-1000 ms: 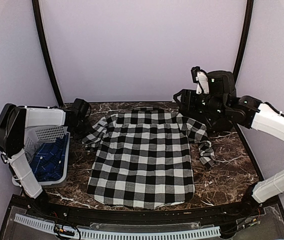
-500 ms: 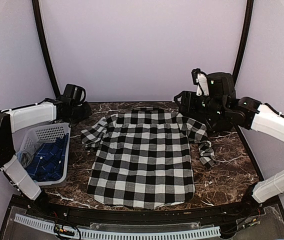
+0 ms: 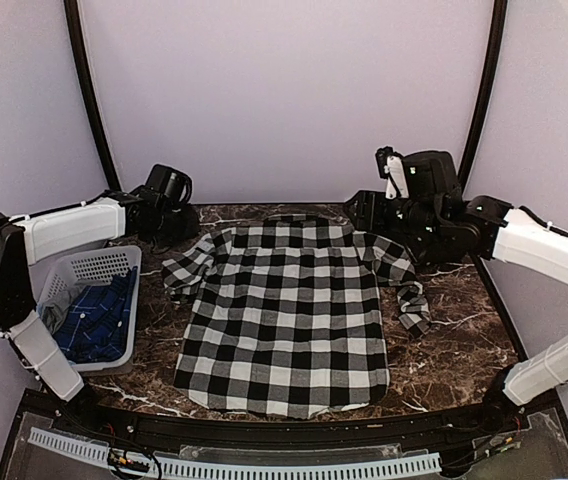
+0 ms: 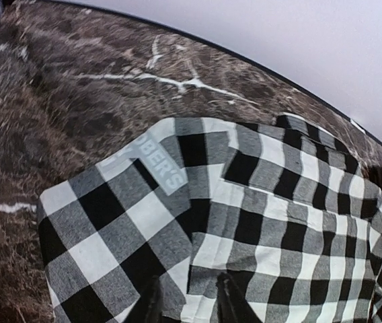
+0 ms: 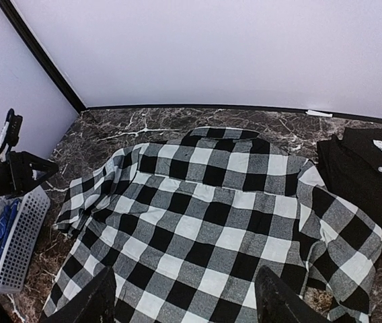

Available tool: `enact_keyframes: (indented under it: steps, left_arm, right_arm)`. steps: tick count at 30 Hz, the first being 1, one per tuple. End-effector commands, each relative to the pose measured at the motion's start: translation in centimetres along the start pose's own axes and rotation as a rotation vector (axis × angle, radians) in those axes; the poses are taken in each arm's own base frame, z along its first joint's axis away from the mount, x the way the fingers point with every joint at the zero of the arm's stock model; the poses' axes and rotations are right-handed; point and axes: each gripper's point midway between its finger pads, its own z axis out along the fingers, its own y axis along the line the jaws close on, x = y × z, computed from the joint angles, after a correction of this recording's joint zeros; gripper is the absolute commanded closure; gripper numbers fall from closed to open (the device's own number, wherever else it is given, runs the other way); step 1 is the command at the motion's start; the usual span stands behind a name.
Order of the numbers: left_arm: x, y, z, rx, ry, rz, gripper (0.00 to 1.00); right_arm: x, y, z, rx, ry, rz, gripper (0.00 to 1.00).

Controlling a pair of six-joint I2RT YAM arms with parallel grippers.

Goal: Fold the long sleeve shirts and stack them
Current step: Pick up the sleeve from the center of the board.

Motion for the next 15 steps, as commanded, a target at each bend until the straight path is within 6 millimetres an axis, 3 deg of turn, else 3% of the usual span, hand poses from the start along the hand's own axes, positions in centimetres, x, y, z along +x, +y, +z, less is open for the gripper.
enact_keyframes:
  steps: [1, 5, 15]
  left_arm:
    - [3.5, 6.2, 1.3, -0.213, 0.109, -0.091, 0.65]
    - [5.3, 8.8, 2.5, -0.249, 0.17, -0.117, 0.56]
    - [9.6, 11.8, 4.4, -0.335, 0.268, -0.136, 0.39]
  right_arm:
    - [0.7, 0.4, 0.2, -0.013, 0.023, 0.007, 0.33]
    - [0.9, 0.4, 0.3, -0.017, 0.028, 0.011, 0.32]
    - [2.7, 0.3, 1.4, -0.021, 0.074, 0.027, 0.32]
